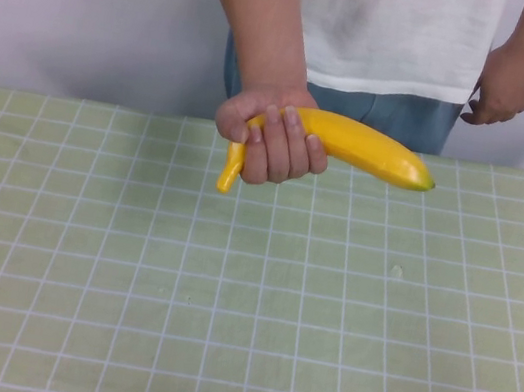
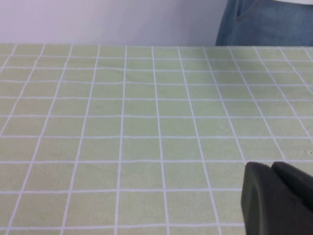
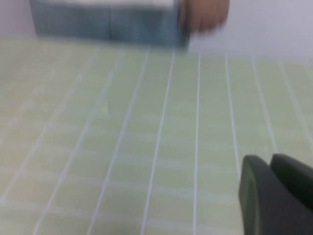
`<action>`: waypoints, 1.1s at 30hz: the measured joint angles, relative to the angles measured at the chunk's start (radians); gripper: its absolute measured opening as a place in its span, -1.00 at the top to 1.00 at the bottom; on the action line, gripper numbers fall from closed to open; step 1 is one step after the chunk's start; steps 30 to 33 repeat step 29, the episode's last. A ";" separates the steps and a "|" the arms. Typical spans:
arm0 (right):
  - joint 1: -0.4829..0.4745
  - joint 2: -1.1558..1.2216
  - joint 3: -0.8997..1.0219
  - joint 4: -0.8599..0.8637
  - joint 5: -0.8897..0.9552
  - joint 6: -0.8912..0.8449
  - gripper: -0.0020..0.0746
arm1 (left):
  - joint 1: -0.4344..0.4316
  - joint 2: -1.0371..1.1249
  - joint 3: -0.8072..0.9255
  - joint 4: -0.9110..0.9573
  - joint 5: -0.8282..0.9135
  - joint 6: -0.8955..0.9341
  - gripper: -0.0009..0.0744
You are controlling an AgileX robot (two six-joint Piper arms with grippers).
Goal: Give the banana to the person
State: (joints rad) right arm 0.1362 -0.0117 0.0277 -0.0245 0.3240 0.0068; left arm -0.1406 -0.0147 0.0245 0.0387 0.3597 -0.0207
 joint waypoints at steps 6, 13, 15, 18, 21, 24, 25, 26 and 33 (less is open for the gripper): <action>-0.009 -0.002 0.002 0.004 0.043 0.011 0.97 | 0.000 0.000 0.000 0.000 0.000 0.000 0.99; -0.011 -0.002 0.002 0.006 0.044 0.013 0.97 | 0.000 0.000 0.000 0.000 0.000 0.000 0.99; -0.024 -0.002 0.002 0.006 0.044 0.013 0.97 | 0.000 0.000 0.000 0.000 0.000 0.000 0.99; -0.079 -0.002 0.002 0.006 0.044 0.013 0.97 | 0.000 0.000 0.000 0.000 0.000 0.000 0.99; -0.147 -0.002 0.002 0.006 0.044 0.013 0.97 | 0.000 0.000 0.000 0.000 0.000 0.000 0.99; -0.184 -0.002 0.002 0.006 0.045 0.013 0.97 | 0.000 0.000 0.000 0.000 0.000 0.000 0.99; -0.188 -0.002 0.002 0.006 0.045 0.013 0.97 | 0.000 0.000 0.000 0.000 0.000 0.000 0.99; -0.190 -0.002 0.002 0.006 0.045 0.013 0.97 | 0.000 0.000 0.000 0.000 0.000 0.000 0.99; -0.192 -0.002 0.002 0.006 0.046 0.013 0.97 | 0.000 0.000 0.000 0.000 0.000 0.000 0.99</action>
